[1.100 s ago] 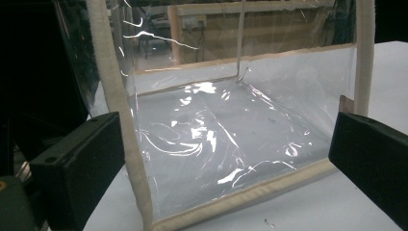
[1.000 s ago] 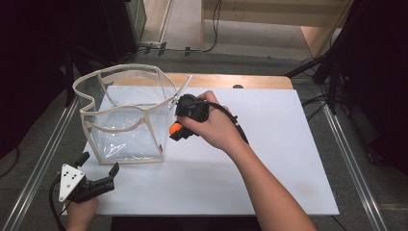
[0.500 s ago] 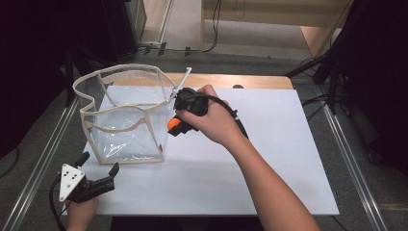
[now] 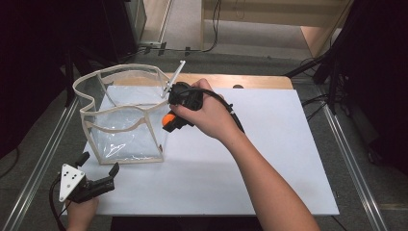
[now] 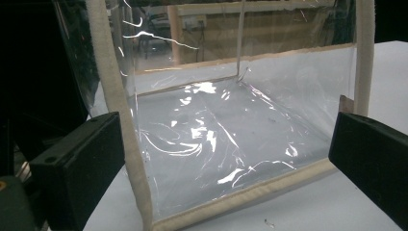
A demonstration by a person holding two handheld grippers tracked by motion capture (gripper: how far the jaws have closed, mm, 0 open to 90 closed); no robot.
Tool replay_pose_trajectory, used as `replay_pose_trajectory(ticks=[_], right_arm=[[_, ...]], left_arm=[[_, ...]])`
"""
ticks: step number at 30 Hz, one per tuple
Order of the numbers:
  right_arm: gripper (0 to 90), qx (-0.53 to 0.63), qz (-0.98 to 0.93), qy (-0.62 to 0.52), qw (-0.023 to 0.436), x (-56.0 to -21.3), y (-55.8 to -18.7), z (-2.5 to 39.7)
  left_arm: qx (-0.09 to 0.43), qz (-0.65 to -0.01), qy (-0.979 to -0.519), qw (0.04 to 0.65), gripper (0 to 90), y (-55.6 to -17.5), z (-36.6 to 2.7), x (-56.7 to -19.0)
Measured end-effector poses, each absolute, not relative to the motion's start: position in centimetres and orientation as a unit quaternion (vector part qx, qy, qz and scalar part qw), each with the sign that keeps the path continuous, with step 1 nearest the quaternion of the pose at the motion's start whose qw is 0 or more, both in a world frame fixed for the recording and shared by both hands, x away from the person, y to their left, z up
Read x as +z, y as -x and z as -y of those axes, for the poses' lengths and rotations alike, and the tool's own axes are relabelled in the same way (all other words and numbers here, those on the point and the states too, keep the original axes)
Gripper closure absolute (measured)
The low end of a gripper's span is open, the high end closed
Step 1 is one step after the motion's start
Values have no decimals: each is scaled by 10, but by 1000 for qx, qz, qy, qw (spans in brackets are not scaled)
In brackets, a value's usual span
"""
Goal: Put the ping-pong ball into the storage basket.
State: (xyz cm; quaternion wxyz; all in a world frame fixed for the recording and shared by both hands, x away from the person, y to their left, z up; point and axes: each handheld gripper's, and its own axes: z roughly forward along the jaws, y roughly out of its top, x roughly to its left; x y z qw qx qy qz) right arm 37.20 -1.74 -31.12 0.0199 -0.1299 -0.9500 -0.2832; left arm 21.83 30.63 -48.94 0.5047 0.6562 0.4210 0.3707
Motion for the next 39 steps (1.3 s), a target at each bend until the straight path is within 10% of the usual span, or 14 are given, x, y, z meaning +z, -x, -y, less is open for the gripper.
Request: replay_pose_trajectory(ticks=[39], right_arm=[[481,-291,948,130,9,-277,-396,-3]], left_arm=[[371,-419,-658,504,0,-218,-307,-489]])
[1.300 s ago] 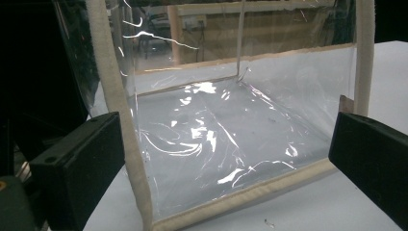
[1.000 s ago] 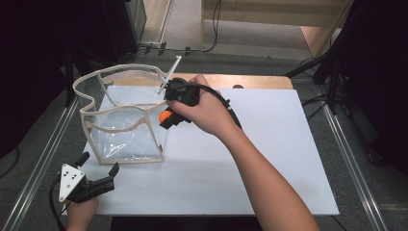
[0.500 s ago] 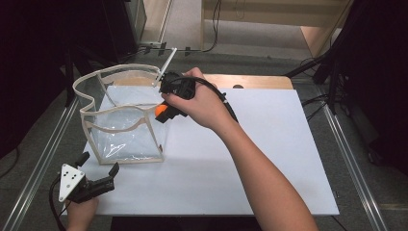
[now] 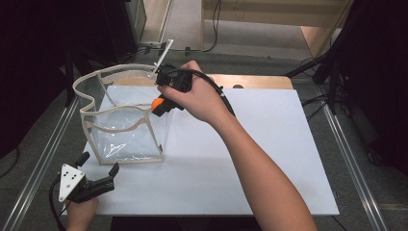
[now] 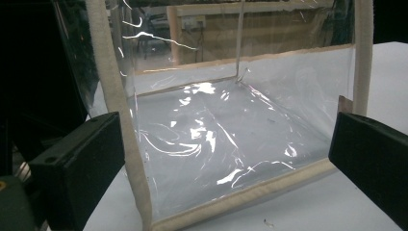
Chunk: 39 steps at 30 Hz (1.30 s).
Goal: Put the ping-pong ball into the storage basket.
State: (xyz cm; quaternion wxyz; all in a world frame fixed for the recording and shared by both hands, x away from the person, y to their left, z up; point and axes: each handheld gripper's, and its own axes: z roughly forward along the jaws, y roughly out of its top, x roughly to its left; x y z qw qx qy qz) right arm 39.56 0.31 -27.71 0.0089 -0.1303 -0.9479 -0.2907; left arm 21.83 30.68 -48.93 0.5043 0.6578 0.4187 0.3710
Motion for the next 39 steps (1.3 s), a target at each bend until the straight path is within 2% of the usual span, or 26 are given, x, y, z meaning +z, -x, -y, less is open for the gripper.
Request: replay_pose_trajectory(ticks=[23,39], right_arm=[[480,-290,945,149,-2,-267,-412,-16],[476,-283,941,186,-13,-275,-428,-16]], left_arm=[[369,-418,-658,506,0,-219,-307,-489],[368,-419,-658,506,0,-219,-307,-489]])
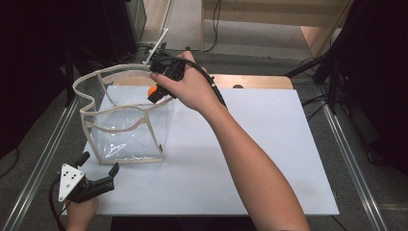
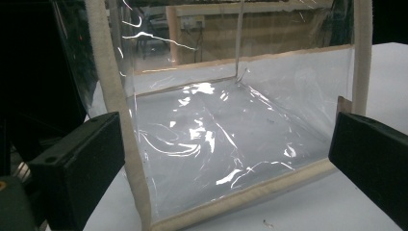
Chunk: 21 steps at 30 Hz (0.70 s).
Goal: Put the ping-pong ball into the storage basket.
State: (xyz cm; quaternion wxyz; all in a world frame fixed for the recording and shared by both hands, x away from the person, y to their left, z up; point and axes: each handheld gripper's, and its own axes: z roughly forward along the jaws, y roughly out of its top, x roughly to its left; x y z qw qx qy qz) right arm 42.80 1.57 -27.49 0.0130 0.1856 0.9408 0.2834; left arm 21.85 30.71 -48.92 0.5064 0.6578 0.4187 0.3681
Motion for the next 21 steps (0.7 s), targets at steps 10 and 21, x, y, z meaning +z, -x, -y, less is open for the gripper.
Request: replay_pose_trajectory(ticks=[10,21], right_arm=[[471,270,-937,-219,28,-281,-437,-4],[283,264,-934,-236,51,-281,-434,5]], left_arm=[[369,-418,-658,506,0,-219,-307,-489],[369,-418,-658,506,0,-219,-307,-489]])
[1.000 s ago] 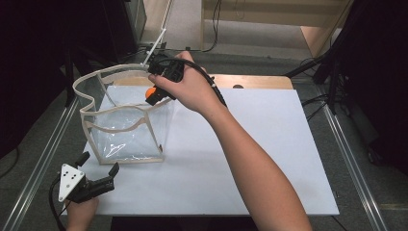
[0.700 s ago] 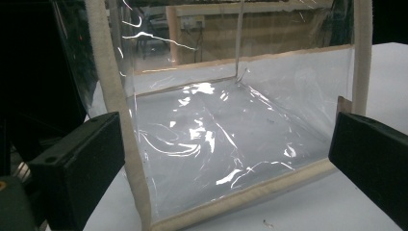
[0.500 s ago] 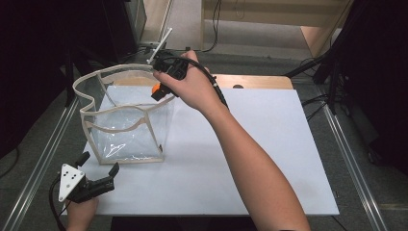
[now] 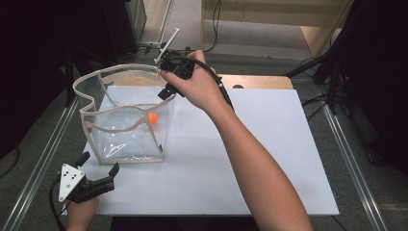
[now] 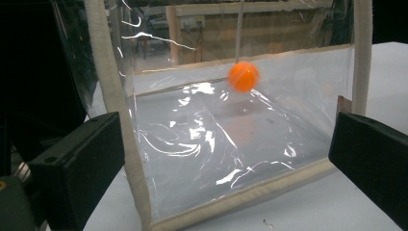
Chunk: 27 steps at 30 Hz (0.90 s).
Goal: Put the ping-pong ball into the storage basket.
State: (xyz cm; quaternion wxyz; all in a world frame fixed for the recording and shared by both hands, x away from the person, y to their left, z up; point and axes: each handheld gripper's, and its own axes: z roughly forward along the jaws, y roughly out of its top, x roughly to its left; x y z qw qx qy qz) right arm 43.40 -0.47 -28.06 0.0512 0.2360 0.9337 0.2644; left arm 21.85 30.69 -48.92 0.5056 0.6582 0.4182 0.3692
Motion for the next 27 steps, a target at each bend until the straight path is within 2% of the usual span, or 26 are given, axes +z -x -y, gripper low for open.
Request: replay_pose_trajectory(ticks=[5,10,11,15,27], right_arm=[[157,276,-930,-236,58,-281,-426,11],[71,287,-928,-230,65,-281,-416,18],[8,289,-927,-230,68,-281,-414,18],[0,285,-926,-227,97,-285,-402,19],[0,310,-919,-223,97,-302,-384,31]], left_arm=[[369,-419,-659,504,0,-218,-307,-489],[369,-419,-658,505,0,-219,-306,-489],[370,-419,-659,504,0,-219,-306,-489],[369,-419,-658,505,0,-219,-306,-489],[370,-419,-657,505,0,-218,-306,-489]])
